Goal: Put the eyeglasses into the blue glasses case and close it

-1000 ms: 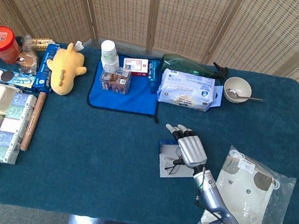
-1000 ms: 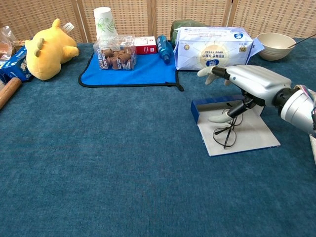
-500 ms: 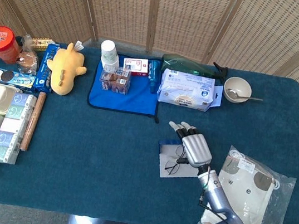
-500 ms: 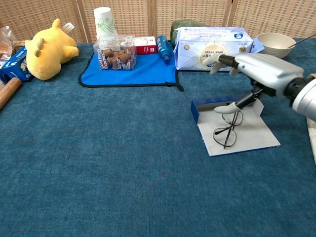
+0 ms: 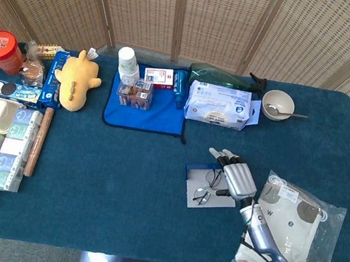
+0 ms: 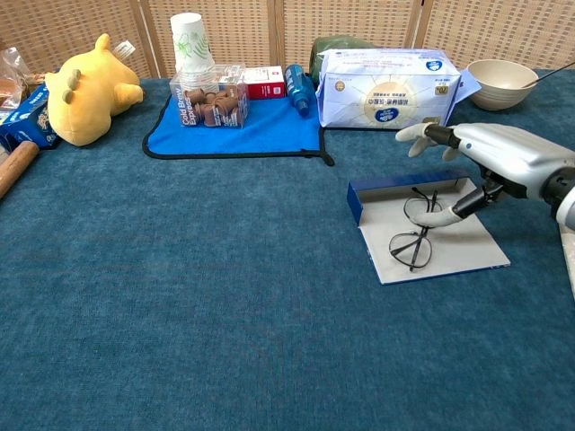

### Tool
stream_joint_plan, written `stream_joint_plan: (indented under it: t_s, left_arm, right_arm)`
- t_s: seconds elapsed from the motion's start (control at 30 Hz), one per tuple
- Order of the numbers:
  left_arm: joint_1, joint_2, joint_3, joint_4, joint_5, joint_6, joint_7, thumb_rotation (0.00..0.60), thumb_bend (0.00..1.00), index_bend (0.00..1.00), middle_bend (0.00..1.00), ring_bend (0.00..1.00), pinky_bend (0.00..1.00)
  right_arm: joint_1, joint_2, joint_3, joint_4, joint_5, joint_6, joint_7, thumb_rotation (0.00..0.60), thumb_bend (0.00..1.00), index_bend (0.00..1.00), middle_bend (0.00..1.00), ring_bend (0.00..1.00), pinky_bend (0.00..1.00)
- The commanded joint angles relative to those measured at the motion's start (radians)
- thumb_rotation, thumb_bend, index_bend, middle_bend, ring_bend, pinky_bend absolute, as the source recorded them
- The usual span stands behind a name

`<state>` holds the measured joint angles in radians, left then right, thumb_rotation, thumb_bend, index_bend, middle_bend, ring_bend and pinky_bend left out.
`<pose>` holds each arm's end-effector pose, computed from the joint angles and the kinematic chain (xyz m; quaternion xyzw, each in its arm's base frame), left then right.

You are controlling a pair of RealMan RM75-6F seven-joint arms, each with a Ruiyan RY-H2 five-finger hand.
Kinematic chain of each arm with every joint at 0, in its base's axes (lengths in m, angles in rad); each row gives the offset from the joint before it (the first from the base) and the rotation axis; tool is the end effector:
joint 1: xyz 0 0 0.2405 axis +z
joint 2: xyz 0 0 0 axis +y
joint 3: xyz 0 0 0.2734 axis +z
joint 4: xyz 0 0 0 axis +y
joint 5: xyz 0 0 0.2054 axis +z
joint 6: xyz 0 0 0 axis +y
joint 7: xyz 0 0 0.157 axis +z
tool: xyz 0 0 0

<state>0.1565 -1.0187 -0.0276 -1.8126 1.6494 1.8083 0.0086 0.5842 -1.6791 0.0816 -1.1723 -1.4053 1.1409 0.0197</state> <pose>-0.2917 0.1124 0.2234 -0.5079 -0.3610 -0.4574 0.6344 -0.2231 -0.3392 -0.0296 0.7010 -0.3874 0.4308 0.4160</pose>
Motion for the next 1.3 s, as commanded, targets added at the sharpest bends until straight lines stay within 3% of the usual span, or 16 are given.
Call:
stream_joint_plan:
  t_s: [0.03, 0.33, 0.6, 0.9, 1.1, 1.3]
  left_arm:
    - [0.001, 0.001, 0.0, -0.003, 0.002, 0.002, 0.003, 0.6, 0.29, 0.21, 0.13, 0.0, 0.0]
    - [0.004, 0.003, 0.001, -0.009, 0.004, 0.005, 0.009, 0.6, 0.29, 0.21, 0.13, 0.0, 0.0]
    - [0.0, -0.001, 0.0, -0.003, 0.003, 0.0, 0.003, 0.6, 0.29, 0.21, 0.13, 0.0, 0.0]
    - [-0.002, -0.005, -0.002, 0.007, 0.003, 0.0, -0.008, 0.6, 0.29, 0.21, 0.13, 0.0, 0.0]
    - [0.001, -0.007, -0.002, 0.012, 0.007, 0.009, -0.015, 0.6, 0.29, 0.21, 0.13, 0.0, 0.0]
    - [0.009, -0.006, 0.0, 0.019, 0.006, 0.02, -0.024, 0.6, 0.29, 0.21, 0.13, 0.0, 0.0]
  right_arm:
    - [-0.001, -0.013, 0.0, 0.021, -0.008, -0.005, 0.015, 0.366, 0.16, 0.12, 0.23, 0.15, 0.25]
    - [0.001, -0.023, 0.012, 0.029, -0.03, 0.001, 0.028, 0.369, 0.16, 0.12, 0.23, 0.15, 0.25]
    - [-0.01, 0.04, 0.01, -0.07, -0.055, 0.028, -0.023, 0.38, 0.16, 0.11, 0.23, 0.15, 0.25]
    - [-0.044, 0.113, -0.034, -0.16, -0.057, 0.014, -0.109, 0.419, 0.19, 0.08, 0.21, 0.14, 0.24]
    - [-0.042, 0.097, -0.045, -0.157, -0.066, -0.005, -0.132, 0.415, 0.19, 0.05, 0.19, 0.13, 0.23]
    - [-0.004, 0.065, -0.013, -0.145, -0.057, -0.052, -0.139, 0.416, 0.19, 0.03, 0.18, 0.12, 0.23]
